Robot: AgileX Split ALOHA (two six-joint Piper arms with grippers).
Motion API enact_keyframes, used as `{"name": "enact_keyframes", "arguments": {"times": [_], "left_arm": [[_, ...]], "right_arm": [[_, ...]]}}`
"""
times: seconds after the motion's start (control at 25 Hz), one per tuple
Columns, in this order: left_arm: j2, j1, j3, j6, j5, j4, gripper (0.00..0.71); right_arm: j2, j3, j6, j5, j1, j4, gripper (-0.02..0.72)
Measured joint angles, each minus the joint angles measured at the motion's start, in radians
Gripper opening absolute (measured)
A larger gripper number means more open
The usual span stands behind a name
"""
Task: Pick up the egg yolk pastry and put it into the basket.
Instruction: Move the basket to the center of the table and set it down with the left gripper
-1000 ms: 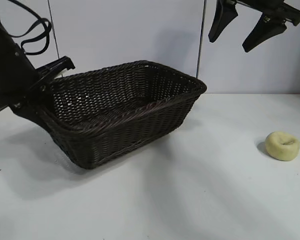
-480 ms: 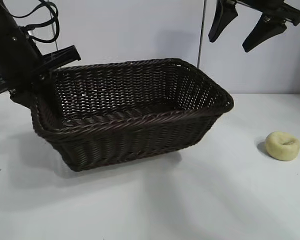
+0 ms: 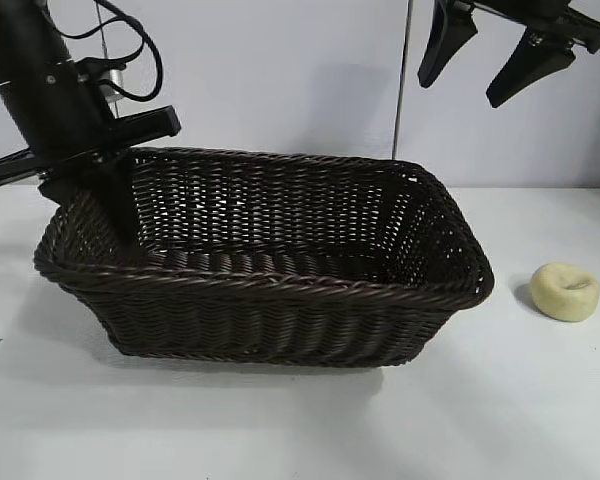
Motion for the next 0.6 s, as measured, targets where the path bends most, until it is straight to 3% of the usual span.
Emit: {"name": "enact_keyframes", "arguments": {"times": [0.6], "left_arm": [[0.106,0.000,-0.022,0.014,-0.020,-0.003,0.101]], "right_arm": [[0.000,0.000,0.000,0.003,0.000,0.000,0.540]]}}
